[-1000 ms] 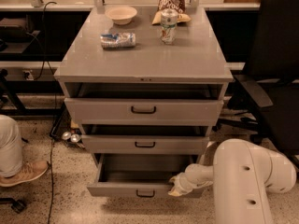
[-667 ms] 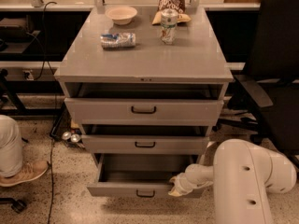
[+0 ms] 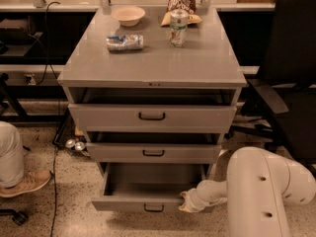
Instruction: Open bottom drawer
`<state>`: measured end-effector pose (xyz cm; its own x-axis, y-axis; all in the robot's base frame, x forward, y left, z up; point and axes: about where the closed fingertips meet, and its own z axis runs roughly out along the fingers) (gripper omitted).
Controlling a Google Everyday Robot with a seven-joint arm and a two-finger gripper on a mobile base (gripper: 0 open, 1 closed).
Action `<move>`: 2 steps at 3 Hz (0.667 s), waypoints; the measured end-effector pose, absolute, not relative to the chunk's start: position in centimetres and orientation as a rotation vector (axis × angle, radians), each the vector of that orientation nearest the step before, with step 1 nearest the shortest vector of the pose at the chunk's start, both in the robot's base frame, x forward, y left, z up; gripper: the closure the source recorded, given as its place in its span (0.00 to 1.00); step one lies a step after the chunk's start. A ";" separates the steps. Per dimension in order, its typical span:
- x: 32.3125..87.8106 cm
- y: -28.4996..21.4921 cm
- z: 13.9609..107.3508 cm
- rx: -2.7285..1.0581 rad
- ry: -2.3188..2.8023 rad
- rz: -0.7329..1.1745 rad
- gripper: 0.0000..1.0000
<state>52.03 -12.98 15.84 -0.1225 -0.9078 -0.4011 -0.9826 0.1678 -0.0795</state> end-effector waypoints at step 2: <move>52.0 -13.0 15.9 -1.797 2.095 0.290 1.00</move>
Offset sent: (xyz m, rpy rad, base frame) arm -0.2185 -0.0179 -0.0365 0.1200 0.0634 -0.2195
